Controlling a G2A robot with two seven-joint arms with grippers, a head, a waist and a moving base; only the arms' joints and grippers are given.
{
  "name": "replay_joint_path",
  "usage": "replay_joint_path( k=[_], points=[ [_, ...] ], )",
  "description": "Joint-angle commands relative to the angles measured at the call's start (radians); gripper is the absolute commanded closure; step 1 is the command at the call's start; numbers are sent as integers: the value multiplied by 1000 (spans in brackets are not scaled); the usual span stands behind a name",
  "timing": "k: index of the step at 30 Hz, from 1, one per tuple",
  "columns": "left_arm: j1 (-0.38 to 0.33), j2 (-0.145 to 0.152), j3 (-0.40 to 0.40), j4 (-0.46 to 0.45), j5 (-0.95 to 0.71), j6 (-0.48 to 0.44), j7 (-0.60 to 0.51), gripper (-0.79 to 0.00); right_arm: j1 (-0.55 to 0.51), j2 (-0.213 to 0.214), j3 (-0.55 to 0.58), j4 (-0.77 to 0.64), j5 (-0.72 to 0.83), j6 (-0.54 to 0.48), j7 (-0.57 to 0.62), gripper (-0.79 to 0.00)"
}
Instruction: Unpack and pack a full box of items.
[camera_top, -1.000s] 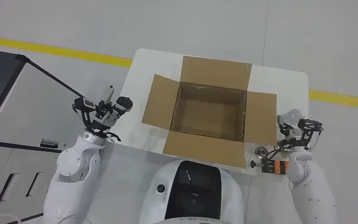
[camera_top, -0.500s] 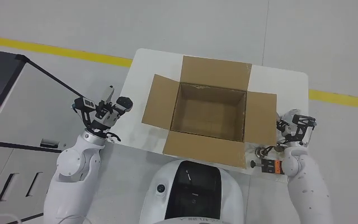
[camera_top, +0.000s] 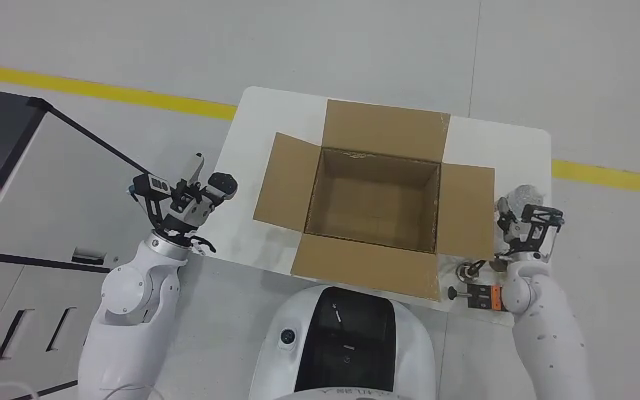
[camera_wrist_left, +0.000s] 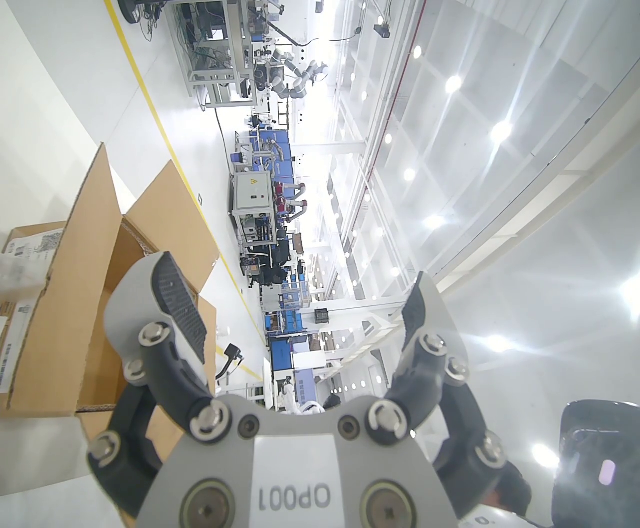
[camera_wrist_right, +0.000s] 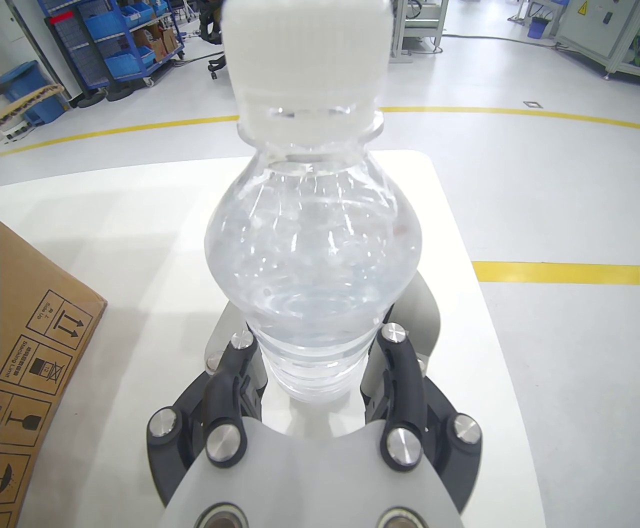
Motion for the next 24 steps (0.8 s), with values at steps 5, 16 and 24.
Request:
replay_joint_path(
  k=[5, 16, 24],
  points=[
    [0, 0, 0, 0, 0, 0, 0, -785, -16, 4, 20, -45, 10, -10, -39, 0],
    [0, 0, 0, 0, 0, 0, 0, -785, -240, 48, 323, -661, 264, -252, 189, 0],
    [0, 0, 0, 0, 0, 0, 0, -785, -262, 75, 313, -963, 775, -421, 761, 0]
  ],
)
